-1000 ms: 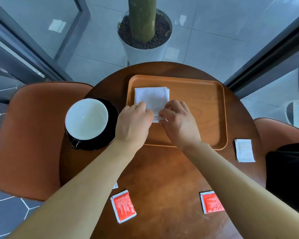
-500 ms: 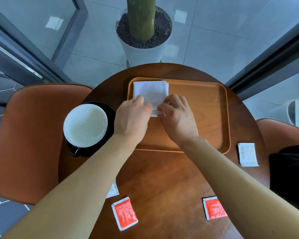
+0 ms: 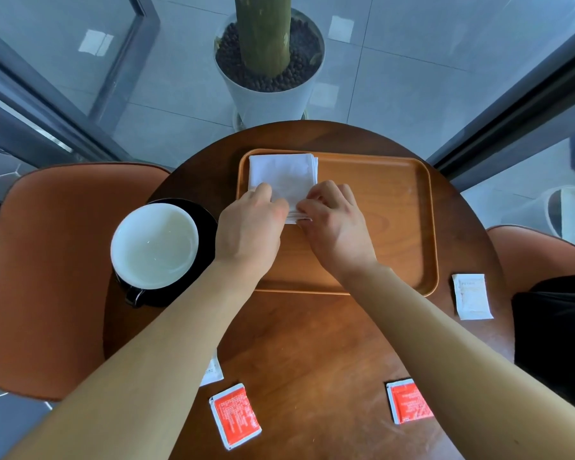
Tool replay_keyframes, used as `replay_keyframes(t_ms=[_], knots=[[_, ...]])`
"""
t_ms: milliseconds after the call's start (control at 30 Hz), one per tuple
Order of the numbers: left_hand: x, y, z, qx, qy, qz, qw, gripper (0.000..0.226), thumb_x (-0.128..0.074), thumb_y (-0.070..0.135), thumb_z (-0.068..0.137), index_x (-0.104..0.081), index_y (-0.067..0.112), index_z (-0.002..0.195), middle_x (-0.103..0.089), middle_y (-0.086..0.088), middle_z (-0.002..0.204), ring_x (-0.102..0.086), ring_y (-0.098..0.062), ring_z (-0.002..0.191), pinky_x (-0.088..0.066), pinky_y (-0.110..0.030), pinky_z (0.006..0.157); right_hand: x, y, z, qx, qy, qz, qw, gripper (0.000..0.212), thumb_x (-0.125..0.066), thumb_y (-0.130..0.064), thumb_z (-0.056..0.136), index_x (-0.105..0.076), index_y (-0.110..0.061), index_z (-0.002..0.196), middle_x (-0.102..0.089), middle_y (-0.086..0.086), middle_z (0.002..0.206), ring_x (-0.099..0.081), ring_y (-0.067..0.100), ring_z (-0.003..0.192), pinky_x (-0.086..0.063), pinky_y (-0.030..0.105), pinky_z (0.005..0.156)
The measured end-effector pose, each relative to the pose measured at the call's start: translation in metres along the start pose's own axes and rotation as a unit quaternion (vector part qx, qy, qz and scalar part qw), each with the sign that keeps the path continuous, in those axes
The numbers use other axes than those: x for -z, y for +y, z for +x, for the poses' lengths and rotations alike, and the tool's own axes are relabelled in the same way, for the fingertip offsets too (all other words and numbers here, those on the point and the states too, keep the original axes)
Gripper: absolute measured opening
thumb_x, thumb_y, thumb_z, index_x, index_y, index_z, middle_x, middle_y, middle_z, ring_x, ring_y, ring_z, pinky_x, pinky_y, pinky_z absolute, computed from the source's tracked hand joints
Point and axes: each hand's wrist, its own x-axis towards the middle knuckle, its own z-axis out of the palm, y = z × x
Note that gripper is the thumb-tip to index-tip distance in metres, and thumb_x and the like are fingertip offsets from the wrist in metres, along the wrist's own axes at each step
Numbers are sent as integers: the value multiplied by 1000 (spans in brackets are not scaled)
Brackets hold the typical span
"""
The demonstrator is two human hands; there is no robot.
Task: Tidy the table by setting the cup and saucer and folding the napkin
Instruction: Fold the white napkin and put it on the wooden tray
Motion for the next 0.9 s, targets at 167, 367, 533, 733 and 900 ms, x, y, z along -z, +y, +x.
replay_keyframes(t_ms=[167,367,533,733,900], knots=[[0,0,-1,0,-2,0,1000,20,-59,7,95,-68,7,113,-63,-13,109,-63,-28,92,-53,-32,73,-1,0,0,-1,-6,-4,1000,12,-76,-2,82,-74,-1,94,-63,14,103,-54,34,88,-55,44,63],[0,1,-3,0,-6,0,1000,23,-58,9,96,-65,9,117,-61,-13,114,-62,-27,96,-54,-32,77,-3,0,-2,-9,1,-1,1000,12,-76,-2,81,-75,-2,93,-63,13,102,-54,33,86,-54,40,65],[1,6,0,11,-7,1,1000,25,-60,11,95,-62,10,120,-58,-13,114,-60,-28,101,-56,-36,77,-2,-2,-2,-13,0,-2,1000,11,-75,2,80,-75,-2,91,-63,14,101,-54,33,85,-53,39,64],[0,8,-3,15,6,-23,1000,24,-64,17,94,-61,11,116,-56,-11,113,-59,-27,102,-53,-34,75,1,-4,-2,-16,-21,-4,1000,9,-69,-1,85,-74,-3,93,-61,14,104,-52,34,89,-53,44,68],[0,11,-22,-15,36,-71,997,37,-67,17,89,-60,8,125,-58,-18,124,-60,-32,114,-53,-37,92,8,-4,-7,-14,-27,10,999,22,-71,-3,82,-72,-5,105,-62,14,113,-54,35,93,-53,42,73]])
